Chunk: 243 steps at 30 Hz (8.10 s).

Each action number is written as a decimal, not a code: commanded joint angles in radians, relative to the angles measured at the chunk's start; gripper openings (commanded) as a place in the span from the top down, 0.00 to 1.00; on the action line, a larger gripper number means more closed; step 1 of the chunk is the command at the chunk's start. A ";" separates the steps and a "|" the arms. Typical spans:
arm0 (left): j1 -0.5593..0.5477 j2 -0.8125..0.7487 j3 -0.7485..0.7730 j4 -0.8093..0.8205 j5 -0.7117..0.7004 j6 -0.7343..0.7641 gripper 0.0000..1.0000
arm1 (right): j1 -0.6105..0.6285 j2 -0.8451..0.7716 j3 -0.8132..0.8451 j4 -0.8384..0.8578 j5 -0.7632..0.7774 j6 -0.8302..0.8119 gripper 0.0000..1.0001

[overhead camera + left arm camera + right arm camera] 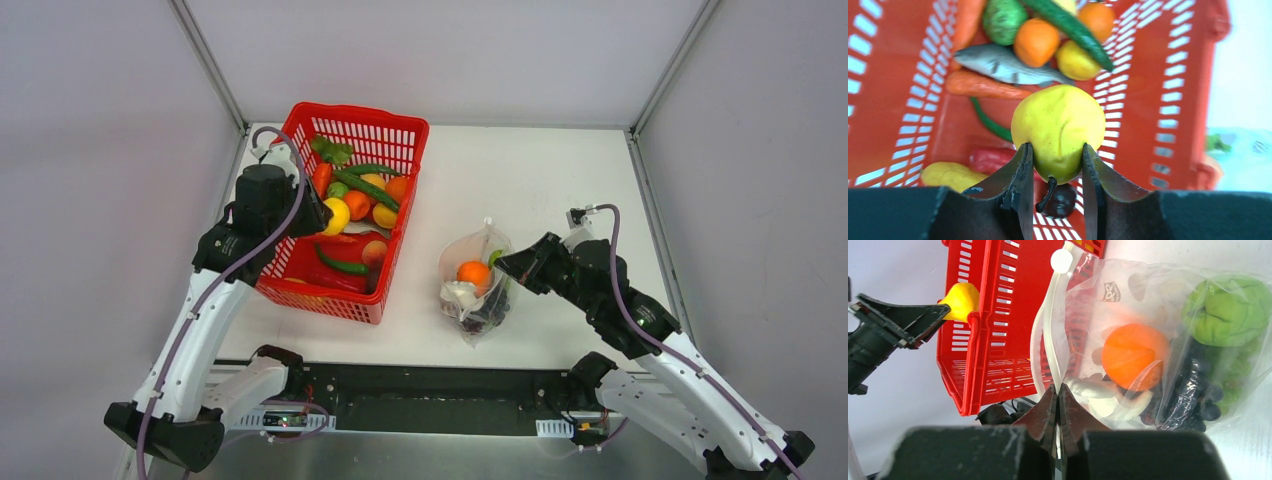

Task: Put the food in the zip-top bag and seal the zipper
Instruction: Pick up the fake fruit from the bin, then place the fake fruit in the zipper food storage bag, then adjust the zipper food storage bag at the center of the board.

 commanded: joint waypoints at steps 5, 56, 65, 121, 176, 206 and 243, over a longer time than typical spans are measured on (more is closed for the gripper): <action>-0.153 -0.021 0.131 0.048 0.122 0.006 1.00 | -0.003 0.001 0.026 0.052 -0.008 0.002 0.98; -0.652 0.455 0.168 0.436 0.312 -0.054 1.00 | -0.003 -0.036 0.003 0.083 -0.009 0.040 0.98; -0.678 0.468 0.136 0.539 0.224 -0.099 0.98 | -0.003 -0.035 -0.006 0.103 -0.051 0.051 0.98; -0.720 0.377 0.196 0.287 0.150 0.007 0.40 | -0.003 -0.040 -0.022 0.094 0.038 0.052 0.97; -0.927 0.326 0.005 0.281 -0.049 -0.036 1.00 | -0.003 -0.067 -0.024 0.072 0.118 0.059 0.96; -0.881 0.264 0.217 -0.015 0.033 0.343 1.00 | -0.002 -0.110 0.074 0.038 0.122 -0.238 0.57; -0.873 0.221 0.202 -0.005 -0.061 0.418 1.00 | -0.309 0.080 0.149 0.019 0.203 -0.403 0.49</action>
